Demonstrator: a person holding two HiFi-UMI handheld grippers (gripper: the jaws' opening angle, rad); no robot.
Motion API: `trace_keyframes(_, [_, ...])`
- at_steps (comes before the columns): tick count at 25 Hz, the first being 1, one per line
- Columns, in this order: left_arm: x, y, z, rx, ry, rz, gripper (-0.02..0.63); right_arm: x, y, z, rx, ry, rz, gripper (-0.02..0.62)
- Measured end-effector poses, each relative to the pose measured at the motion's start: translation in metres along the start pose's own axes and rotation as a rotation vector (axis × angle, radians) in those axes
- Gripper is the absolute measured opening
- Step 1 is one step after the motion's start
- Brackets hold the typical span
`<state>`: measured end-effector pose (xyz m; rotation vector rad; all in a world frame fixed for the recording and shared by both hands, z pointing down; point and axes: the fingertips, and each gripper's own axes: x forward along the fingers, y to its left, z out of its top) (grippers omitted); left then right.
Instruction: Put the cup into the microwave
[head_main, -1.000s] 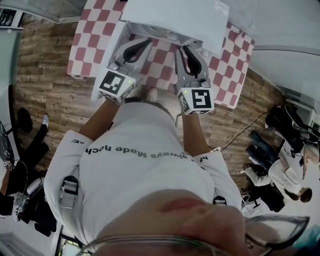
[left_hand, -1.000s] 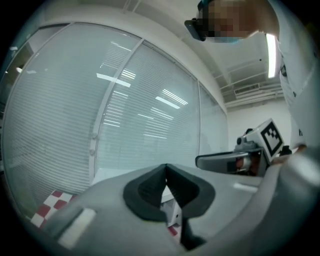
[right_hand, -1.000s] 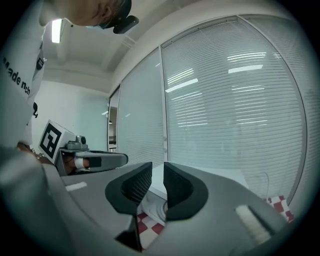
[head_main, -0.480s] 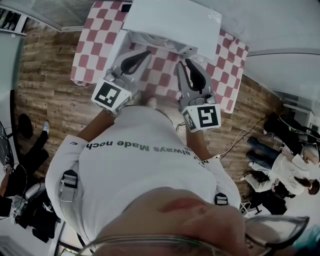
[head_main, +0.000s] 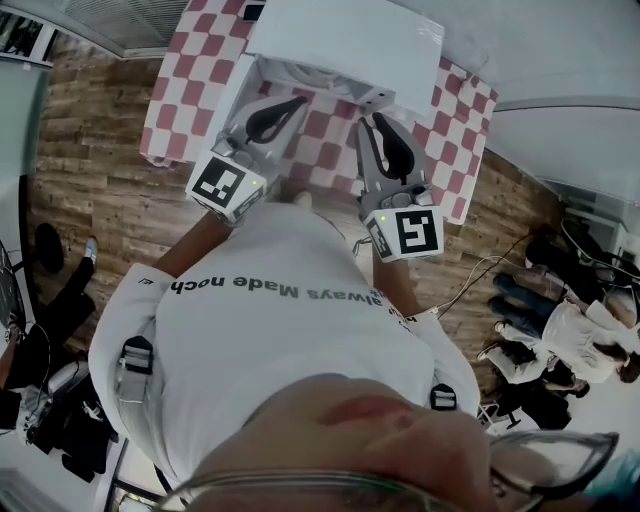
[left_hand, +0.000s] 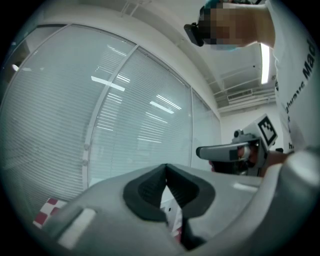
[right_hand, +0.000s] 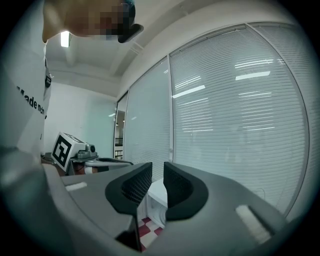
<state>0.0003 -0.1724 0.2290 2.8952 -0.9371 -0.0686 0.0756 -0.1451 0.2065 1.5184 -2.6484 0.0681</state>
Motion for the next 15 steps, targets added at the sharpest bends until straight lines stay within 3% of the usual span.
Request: trace_keyframes(15, [0.0019,-0.0024,0.0063,0.011,-0.014,0.008,0.005,-0.0045,-0.0035,0.0006,0.0,-0.007,0.002,0.072])
